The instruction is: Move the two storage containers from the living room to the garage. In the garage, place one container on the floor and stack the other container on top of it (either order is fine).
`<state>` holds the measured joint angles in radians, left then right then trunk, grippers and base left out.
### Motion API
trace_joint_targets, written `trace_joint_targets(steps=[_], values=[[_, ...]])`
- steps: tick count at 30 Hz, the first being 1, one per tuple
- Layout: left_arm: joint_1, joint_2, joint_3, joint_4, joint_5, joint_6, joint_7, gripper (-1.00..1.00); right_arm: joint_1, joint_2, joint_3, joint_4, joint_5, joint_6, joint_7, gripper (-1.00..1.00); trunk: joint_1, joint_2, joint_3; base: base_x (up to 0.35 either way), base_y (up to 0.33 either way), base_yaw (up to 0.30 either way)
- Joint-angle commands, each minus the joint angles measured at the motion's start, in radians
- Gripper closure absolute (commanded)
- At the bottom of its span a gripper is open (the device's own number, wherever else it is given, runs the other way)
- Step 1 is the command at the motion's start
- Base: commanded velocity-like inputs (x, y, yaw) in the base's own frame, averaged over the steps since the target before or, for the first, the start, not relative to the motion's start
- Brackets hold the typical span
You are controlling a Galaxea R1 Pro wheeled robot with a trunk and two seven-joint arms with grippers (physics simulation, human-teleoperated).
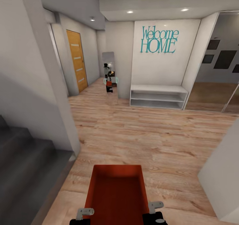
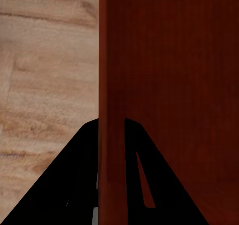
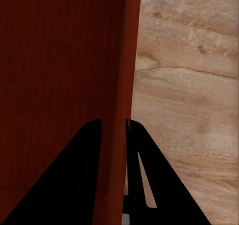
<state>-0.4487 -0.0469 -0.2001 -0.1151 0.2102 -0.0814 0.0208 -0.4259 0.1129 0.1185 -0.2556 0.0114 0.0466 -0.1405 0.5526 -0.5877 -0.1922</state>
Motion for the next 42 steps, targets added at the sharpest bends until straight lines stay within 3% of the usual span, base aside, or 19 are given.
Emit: trace_joint_targets(steps=[1, 42], values=[[-0.001, -0.002, -0.042, 0.003, 0.012, -0.003, -0.002, 1.00, -0.001, 0.001, 0.021, -0.004, -0.004, 0.004, 0.001, 1.00, 0.001, -0.001, -0.002, 0.343, 0.000, 0.000], [-0.001, -0.002, -0.042, 0.003, 0.012, -0.003, -0.002, 1.00, -0.001, 0.001, 0.021, -0.004, -0.004, 0.004, 0.001, 1.00, 0.001, -0.001, -0.002, 0.343, 0.000, 0.000]])
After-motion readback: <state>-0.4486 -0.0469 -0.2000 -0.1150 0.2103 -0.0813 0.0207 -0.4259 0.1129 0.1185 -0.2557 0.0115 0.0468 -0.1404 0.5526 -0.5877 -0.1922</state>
